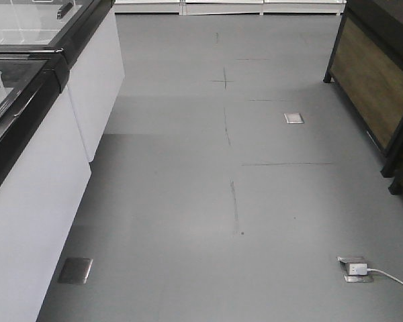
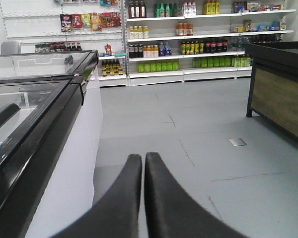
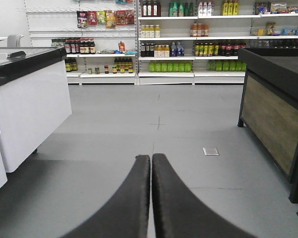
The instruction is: Left arm holds basket, right arm returns cookies
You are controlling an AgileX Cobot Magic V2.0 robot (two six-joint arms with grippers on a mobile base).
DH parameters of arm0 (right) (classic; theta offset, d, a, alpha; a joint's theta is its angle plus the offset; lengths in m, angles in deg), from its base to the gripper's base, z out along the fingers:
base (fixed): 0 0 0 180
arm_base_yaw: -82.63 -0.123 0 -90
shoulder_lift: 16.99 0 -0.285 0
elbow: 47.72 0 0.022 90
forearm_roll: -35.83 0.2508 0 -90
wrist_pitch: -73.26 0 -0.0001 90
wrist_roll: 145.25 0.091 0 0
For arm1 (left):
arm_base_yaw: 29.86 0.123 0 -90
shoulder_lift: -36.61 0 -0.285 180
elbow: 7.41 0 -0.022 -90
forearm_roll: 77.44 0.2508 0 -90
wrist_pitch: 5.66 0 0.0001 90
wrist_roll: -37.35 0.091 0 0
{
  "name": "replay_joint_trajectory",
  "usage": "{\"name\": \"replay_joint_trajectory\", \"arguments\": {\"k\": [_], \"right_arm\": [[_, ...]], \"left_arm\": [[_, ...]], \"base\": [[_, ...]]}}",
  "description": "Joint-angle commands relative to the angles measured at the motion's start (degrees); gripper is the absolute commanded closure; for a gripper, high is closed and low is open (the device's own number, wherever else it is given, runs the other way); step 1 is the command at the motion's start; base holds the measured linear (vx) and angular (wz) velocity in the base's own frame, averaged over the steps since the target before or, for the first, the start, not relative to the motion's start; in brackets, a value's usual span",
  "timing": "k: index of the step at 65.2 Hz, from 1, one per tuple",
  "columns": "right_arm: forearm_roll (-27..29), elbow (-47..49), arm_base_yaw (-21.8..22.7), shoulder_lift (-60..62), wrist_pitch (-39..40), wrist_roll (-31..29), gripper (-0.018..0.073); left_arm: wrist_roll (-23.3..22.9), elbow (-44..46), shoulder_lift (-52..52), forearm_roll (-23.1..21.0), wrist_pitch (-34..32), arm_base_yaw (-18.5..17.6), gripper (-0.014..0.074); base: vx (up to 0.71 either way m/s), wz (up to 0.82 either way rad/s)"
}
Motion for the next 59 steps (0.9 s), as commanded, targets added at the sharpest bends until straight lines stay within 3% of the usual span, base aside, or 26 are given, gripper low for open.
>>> {"name": "replay_joint_trajectory", "arguments": {"k": [1, 59], "right_arm": [[-0.19, -0.20, 0.21, 0.71, 4.43, -0.62, 0.0567], [-0.19, -0.20, 0.21, 0.71, 4.43, -0.62, 0.0567]], "left_arm": [[-0.45, 1.77, -0.55, -0.15, -4.22, -0.28, 0.0603], [-0.45, 1.77, -0.55, -0.15, -4.22, -0.28, 0.0603]], "base": [[0.00, 0.00], [0.00, 0.00]]}}
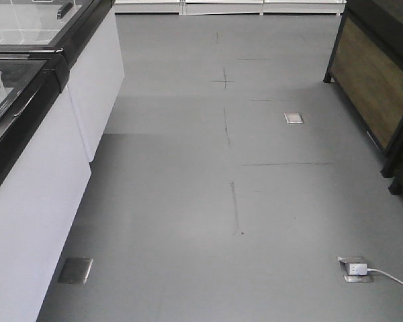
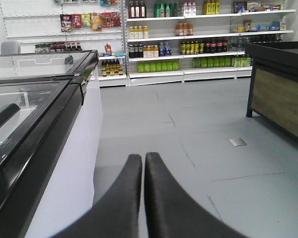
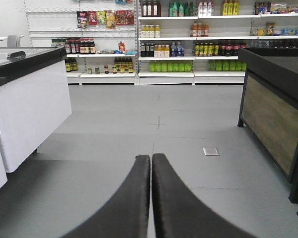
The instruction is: Left arm holds basket, right arm returns cookies
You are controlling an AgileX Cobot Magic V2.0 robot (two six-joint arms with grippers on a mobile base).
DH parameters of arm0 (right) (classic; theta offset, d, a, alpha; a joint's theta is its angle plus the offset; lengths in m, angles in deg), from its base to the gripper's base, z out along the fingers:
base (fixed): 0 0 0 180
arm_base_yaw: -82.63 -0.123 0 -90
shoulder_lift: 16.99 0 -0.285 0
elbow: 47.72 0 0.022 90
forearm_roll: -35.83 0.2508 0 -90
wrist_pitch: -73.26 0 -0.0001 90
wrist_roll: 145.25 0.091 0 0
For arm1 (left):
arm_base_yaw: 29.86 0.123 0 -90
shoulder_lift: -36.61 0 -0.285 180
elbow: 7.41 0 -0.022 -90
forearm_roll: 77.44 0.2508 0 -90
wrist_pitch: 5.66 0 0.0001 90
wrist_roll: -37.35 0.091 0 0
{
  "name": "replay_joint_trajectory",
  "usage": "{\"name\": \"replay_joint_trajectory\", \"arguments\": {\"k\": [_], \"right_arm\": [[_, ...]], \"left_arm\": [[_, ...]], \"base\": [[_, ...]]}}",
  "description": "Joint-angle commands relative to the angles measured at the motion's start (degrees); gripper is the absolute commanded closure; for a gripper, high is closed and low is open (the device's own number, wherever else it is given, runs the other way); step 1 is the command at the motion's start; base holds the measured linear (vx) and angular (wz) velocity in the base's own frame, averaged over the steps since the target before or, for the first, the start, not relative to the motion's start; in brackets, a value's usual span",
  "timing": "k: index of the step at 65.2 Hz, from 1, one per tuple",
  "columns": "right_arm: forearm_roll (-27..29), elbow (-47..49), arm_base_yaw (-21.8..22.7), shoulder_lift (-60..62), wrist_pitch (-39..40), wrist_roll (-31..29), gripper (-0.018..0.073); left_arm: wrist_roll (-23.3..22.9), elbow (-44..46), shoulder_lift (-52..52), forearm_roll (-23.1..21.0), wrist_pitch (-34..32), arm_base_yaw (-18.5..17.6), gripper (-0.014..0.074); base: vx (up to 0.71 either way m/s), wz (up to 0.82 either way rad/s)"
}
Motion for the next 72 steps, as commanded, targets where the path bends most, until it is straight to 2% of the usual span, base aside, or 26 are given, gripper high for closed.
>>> {"name": "replay_joint_trajectory", "arguments": {"k": [1, 16, 28, 33, 49, 59, 72], "right_arm": [[-0.19, -0.20, 0.21, 0.71, 4.43, -0.62, 0.0567], [-0.19, -0.20, 0.21, 0.71, 4.43, -0.62, 0.0567], [-0.19, -0.20, 0.21, 0.71, 4.43, -0.62, 0.0567], [-0.19, -0.20, 0.21, 0.71, 4.43, -0.62, 0.0567], [-0.19, -0.20, 0.21, 0.71, 4.43, -0.62, 0.0567], [-0.19, -0.20, 0.21, 0.71, 4.43, -0.62, 0.0567], [-0.19, -0.20, 0.21, 0.71, 4.43, -0.62, 0.0567]], "left_arm": [[-0.40, 1.77, -0.55, -0.15, -4.22, -0.28, 0.0603], [-0.40, 1.77, -0.55, -0.15, -4.78, -0.28, 0.0603], [-0.40, 1.77, -0.55, -0.20, -12.93, -0.28, 0.0603], [-0.40, 2.25, -0.55, -0.27, -14.19, -0.28, 0.0603], [-1.94, 11.03, 2.11, -0.26, -2.60, -0.28, 0.0603], [-7.87, 17.11, 9.61, -0.25, 0.96, -0.28, 0.0603], [-8.89, 22.04, 19.24, -0.22, 5.98, -0.28, 0.0603]], "base": [[0.00, 0.00], [0.00, 0.00], [0.00, 0.00], [0.00, 0.00], [0.00, 0.00], [0.00, 0.00], [0.00, 0.00]]}}
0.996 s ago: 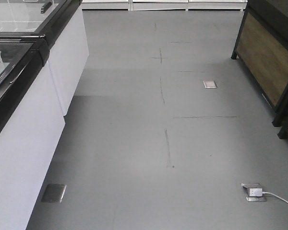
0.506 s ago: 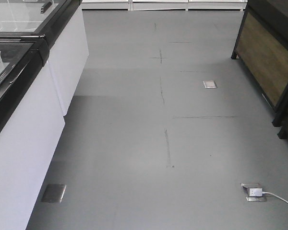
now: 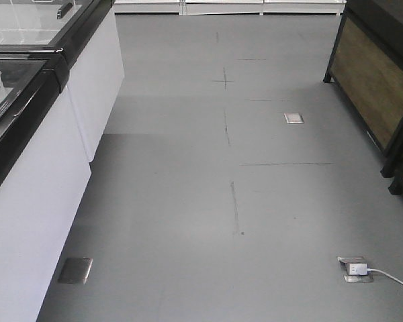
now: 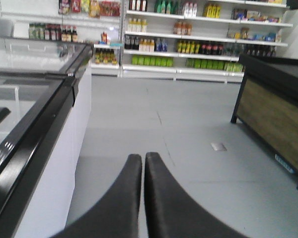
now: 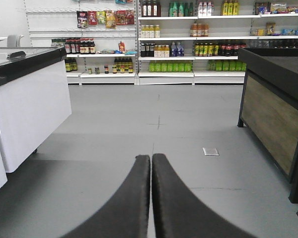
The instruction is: Left arm holds basket, right arm returns cookies
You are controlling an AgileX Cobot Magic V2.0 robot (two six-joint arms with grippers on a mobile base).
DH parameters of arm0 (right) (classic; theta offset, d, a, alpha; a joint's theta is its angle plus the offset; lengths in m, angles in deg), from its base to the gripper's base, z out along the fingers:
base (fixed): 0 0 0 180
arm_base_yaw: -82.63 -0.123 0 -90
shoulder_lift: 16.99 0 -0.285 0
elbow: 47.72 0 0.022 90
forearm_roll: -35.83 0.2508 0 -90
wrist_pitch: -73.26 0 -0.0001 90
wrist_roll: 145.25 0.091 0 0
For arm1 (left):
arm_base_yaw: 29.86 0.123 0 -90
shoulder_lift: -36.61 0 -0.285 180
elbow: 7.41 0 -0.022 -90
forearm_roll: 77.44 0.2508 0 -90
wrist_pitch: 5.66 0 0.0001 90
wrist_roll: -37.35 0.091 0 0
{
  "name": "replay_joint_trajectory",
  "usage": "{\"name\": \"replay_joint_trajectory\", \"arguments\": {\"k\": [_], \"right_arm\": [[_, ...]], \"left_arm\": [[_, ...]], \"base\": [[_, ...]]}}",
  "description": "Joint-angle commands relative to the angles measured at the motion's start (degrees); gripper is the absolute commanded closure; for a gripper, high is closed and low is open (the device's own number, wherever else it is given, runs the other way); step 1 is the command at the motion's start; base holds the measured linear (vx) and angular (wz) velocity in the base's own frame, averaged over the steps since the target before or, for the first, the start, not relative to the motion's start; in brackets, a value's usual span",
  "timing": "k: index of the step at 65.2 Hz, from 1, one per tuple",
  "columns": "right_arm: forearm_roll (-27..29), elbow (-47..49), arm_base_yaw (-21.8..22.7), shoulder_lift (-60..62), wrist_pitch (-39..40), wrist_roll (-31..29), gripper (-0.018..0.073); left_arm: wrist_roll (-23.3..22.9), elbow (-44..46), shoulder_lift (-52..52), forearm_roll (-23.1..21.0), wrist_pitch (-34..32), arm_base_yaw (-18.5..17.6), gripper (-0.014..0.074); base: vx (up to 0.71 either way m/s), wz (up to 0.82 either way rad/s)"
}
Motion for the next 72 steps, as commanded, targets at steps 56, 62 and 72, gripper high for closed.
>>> {"name": "replay_joint_trajectory", "arguments": {"k": [56, 62, 72], "right_arm": [[-0.19, -0.20, 0.21, 0.71, 4.43, -0.62, 0.0567], [-0.19, -0.20, 0.21, 0.71, 4.43, -0.62, 0.0567], [-0.19, -0.20, 0.21, 0.71, 4.43, -0.62, 0.0567]], "left_arm": [[-1.03, 2.71, 7.25, -0.15, -1.54, -0.28, 0.0251], [-1.03, 2.71, 7.25, -0.20, -1.59, -0.28, 0.0207], [-1.03, 2.71, 7.25, -0.20, -1.64, -0.28, 0.0203]], "base": [[0.00, 0.00], [0.00, 0.00], [0.00, 0.00]]}}
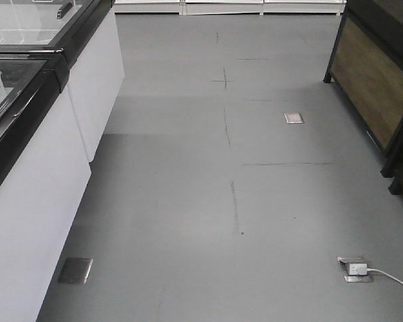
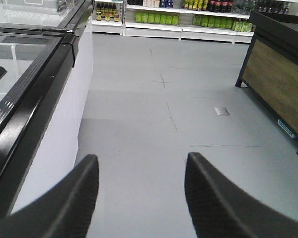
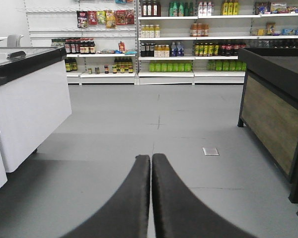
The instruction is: Left arm holds basket, right arm returns cookies
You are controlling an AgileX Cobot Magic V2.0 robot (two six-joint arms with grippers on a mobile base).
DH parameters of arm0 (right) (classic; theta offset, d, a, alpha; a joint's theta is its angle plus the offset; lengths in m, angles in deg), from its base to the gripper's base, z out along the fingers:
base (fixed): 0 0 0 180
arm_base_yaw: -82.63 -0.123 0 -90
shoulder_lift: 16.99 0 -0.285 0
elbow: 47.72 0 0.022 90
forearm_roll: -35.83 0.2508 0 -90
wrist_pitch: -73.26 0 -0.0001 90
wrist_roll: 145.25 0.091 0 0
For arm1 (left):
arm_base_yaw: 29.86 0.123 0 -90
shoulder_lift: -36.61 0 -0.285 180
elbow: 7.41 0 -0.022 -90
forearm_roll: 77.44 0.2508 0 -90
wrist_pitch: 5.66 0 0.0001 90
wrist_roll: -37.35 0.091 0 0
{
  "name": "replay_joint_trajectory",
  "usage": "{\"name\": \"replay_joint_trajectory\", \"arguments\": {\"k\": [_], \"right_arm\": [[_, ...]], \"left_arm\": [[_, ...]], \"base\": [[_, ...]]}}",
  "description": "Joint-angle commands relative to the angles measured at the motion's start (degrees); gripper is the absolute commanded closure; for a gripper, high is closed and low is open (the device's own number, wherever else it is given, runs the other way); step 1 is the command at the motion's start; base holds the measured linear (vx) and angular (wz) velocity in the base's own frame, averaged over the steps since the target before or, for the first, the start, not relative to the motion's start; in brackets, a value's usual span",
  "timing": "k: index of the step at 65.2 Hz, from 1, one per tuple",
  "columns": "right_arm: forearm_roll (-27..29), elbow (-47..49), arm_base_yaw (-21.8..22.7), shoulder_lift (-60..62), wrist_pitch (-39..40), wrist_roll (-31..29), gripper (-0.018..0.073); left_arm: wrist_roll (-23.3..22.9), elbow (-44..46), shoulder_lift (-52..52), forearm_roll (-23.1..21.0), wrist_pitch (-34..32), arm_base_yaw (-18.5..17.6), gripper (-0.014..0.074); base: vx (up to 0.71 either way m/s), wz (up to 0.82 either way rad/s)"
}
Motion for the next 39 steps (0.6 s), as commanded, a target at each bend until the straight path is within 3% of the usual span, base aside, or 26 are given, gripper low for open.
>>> {"name": "replay_joint_trajectory", "arguments": {"k": [1, 18, 28, 34, 39], "right_arm": [[-0.19, -0.20, 0.21, 0.71, 4.43, -0.62, 0.0567], [-0.19, -0.20, 0.21, 0.71, 4.43, -0.62, 0.0567], [-0.19, -0.20, 0.21, 0.71, 4.43, -0.62, 0.0567], [-0.19, -0.20, 0.21, 0.71, 4.43, -0.62, 0.0567], [-0.19, -0.20, 0.21, 0.71, 4.43, -0.62, 0.0567]], "left_arm": [[-0.75, 2.01, 0.69, -0.20, -3.84, -0.28, 0.0203], [-1.07, 2.24, 0.69, -0.14, -0.44, -0.28, 0.0204], [-2.53, 7.80, 2.96, 0.32, 3.89, -0.28, 0.0223], [-4.74, 13.17, 6.60, 3.31, 7.22, -0.23, 0.0236], [-9.35, 17.24, 10.64, 7.98, 10.49, -0.23, 0.0245]], "base": [[0.00, 0.00], [0.00, 0.00], [0.00, 0.00], [0.00, 0.00], [0.00, 0.00]]}}
